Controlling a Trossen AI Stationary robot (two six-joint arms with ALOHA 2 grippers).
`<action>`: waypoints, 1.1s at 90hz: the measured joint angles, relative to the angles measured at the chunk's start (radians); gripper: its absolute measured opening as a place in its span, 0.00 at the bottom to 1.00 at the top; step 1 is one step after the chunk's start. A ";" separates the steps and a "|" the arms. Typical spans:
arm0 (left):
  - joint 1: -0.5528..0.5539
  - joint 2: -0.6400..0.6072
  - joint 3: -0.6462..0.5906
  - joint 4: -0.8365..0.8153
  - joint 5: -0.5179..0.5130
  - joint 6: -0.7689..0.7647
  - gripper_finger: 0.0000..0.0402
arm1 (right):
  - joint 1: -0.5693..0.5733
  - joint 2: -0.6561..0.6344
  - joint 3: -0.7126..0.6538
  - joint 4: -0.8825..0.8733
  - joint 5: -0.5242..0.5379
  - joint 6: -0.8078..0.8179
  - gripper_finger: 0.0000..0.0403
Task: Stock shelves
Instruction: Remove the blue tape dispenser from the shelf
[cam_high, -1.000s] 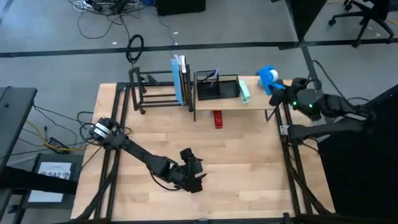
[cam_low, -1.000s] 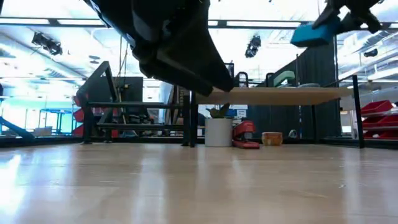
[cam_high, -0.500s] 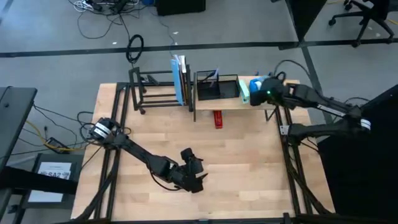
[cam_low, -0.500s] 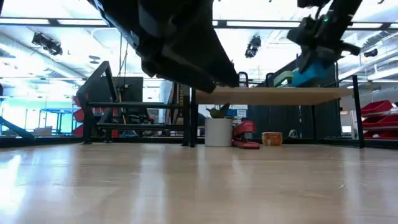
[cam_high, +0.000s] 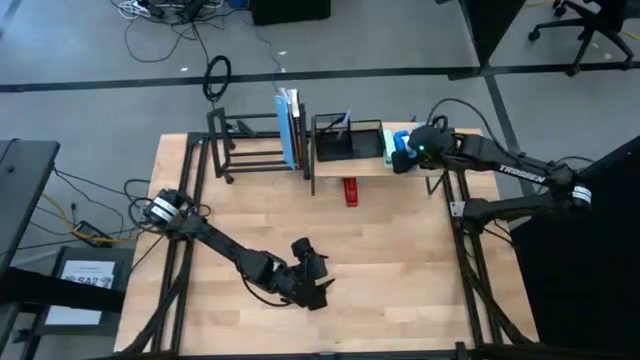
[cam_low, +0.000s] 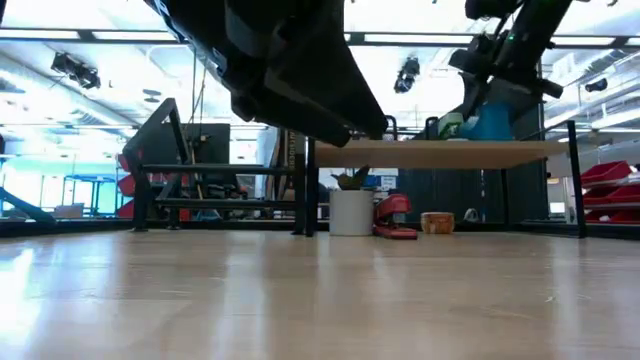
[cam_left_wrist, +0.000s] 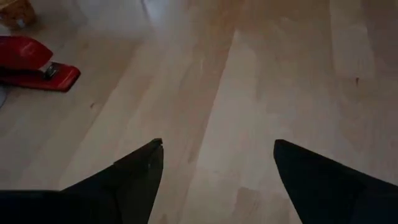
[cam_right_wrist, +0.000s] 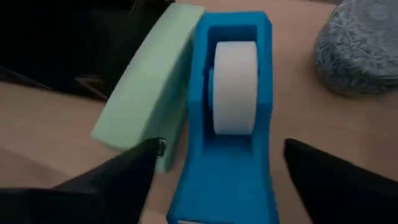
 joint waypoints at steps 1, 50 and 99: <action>0.000 0.000 0.000 0.000 0.000 0.000 0.71 | 0.000 -0.004 0.000 0.000 0.000 -0.003 0.94; 0.000 0.000 0.000 0.005 0.000 -0.002 0.71 | 0.610 -0.097 -0.001 0.008 0.155 0.110 0.86; 0.000 0.000 0.000 0.028 -0.001 -0.001 0.71 | 1.142 0.624 -0.135 -0.034 0.454 1.057 0.86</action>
